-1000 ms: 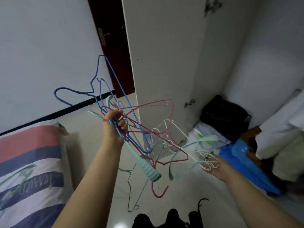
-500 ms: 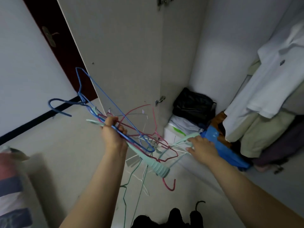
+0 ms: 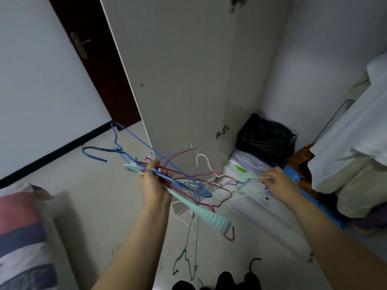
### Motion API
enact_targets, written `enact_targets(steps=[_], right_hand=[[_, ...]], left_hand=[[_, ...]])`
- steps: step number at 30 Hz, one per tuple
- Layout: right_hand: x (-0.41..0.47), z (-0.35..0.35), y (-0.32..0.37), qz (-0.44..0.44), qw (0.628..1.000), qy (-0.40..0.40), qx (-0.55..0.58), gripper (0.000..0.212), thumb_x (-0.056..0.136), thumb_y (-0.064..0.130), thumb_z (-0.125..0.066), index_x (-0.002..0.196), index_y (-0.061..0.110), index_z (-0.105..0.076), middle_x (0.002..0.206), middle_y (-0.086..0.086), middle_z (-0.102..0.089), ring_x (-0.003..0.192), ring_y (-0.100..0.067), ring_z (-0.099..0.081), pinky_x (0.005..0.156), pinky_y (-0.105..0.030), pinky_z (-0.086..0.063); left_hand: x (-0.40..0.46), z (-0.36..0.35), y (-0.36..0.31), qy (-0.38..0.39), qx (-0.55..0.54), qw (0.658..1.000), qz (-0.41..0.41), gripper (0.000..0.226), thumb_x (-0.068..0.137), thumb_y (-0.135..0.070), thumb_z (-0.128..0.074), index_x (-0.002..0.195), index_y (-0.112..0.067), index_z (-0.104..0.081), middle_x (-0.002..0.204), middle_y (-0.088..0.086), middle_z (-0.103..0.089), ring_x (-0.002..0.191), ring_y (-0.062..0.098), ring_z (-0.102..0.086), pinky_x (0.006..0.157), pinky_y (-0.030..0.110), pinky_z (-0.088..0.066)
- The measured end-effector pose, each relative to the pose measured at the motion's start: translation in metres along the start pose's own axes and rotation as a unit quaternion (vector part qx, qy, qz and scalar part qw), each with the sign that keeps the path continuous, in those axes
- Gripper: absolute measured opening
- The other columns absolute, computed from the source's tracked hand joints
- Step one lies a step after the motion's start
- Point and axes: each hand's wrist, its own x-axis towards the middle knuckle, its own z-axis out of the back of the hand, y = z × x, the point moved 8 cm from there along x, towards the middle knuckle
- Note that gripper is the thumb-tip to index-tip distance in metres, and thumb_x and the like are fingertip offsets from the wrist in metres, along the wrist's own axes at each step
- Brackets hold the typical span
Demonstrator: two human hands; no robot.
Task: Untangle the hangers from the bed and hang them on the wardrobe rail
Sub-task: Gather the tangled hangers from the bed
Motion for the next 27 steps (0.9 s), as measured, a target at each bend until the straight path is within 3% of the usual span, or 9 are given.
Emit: enact_targets(steps=[5, 10, 13, 16, 19, 21, 23, 27], right_hand=[[0.025, 0.009, -0.008, 0.020, 0.999, 0.043, 0.009, 0.026, 0.095, 0.026, -0.054, 0.069, 0.026, -0.057, 0.083, 0.009, -0.044, 0.083, -0.018, -0.054, 0.078, -0.035, -0.043], [0.044, 0.021, -0.026, 0.004, 0.991, 0.082, 0.102, 0.027, 0.094, 0.020, -0.056, 0.073, 0.005, -0.065, 0.073, -0.008, -0.067, 0.074, -0.024, -0.064, 0.074, -0.036, -0.050], [0.053, 0.032, -0.031, 0.016, 0.987, 0.110, 0.120, 0.026, 0.095, 0.019, -0.056, 0.073, 0.009, -0.064, 0.067, -0.009, -0.066, 0.064, -0.019, -0.063, 0.060, -0.028, -0.049], [0.067, 0.053, -0.030, 0.052, 0.987, 0.127, 0.086, 0.025, 0.095, 0.022, -0.056, 0.073, 0.013, -0.063, 0.063, -0.004, -0.063, 0.057, -0.012, -0.059, 0.053, -0.020, -0.043], [0.086, 0.079, -0.032, 0.097, 0.988, 0.122, 0.009, 0.024, 0.093, 0.027, -0.057, 0.074, 0.015, -0.064, 0.059, -0.001, -0.063, 0.057, -0.015, -0.061, 0.061, -0.029, -0.048], [0.096, 0.095, -0.033, 0.120, 0.985, 0.115, -0.040, 0.024, 0.092, 0.032, -0.057, 0.075, 0.018, -0.064, 0.060, -0.001, -0.064, 0.059, -0.017, -0.063, 0.058, -0.030, -0.048], [0.100, 0.108, -0.033, 0.145, 0.980, 0.108, -0.087, 0.023, 0.092, 0.037, -0.055, 0.077, 0.022, -0.063, 0.061, 0.002, -0.064, 0.057, -0.014, -0.062, 0.049, -0.028, -0.043], [0.098, 0.121, -0.035, 0.212, 0.958, 0.086, -0.174, 0.021, 0.095, 0.038, -0.051, 0.085, 0.023, -0.062, 0.063, 0.007, -0.057, 0.059, -0.011, -0.052, 0.047, -0.024, -0.030]], left_hand=[[-0.006, -0.007, 0.015, -0.019, -0.010, 1.000, 0.001, 0.025, 0.091, -0.011, -0.051, 0.067, -0.016, -0.050, 0.044, -0.006, -0.044, 0.033, 0.007, -0.039, 0.036, 0.014, -0.034], [-0.010, -0.018, 0.034, -0.055, -0.020, 0.998, -0.007, 0.024, 0.090, -0.009, -0.051, 0.067, -0.018, -0.046, 0.048, -0.007, -0.039, 0.032, 0.006, -0.037, 0.034, 0.014, -0.031], [-0.020, -0.032, 0.049, -0.055, -0.009, 0.998, -0.023, 0.027, 0.091, -0.008, -0.049, 0.067, -0.017, -0.042, 0.044, -0.007, -0.037, 0.031, 0.006, -0.032, 0.034, 0.014, -0.027], [-0.027, -0.040, 0.065, -0.070, -0.021, 0.997, -0.040, 0.026, 0.090, -0.008, -0.049, 0.066, -0.017, -0.042, 0.046, -0.006, -0.037, 0.032, 0.007, -0.031, 0.033, 0.014, -0.026], [-0.030, -0.038, 0.079, -0.094, -0.052, 0.993, -0.054, 0.025, 0.088, -0.009, -0.050, 0.065, -0.018, -0.043, 0.056, -0.005, -0.040, 0.035, 0.007, -0.032, 0.034, 0.016, -0.027], [-0.034, -0.037, 0.089, -0.111, -0.072, 0.989, -0.061, 0.024, 0.086, -0.009, -0.050, 0.065, -0.018, -0.043, 0.061, -0.005, -0.041, 0.036, 0.007, -0.033, 0.035, 0.016, -0.028], [-0.039, -0.037, 0.099, -0.131, -0.093, 0.985, -0.065, 0.024, 0.086, -0.009, -0.051, 0.066, -0.019, -0.042, 0.063, -0.004, -0.041, 0.035, 0.007, -0.033, 0.035, 0.016, -0.028], [-0.052, -0.045, 0.117, -0.157, -0.120, 0.978, -0.060, 0.023, 0.087, -0.012, -0.054, 0.067, -0.018, -0.042, 0.061, -0.004, -0.043, 0.034, 0.007, -0.037, 0.035, 0.014, -0.030]])
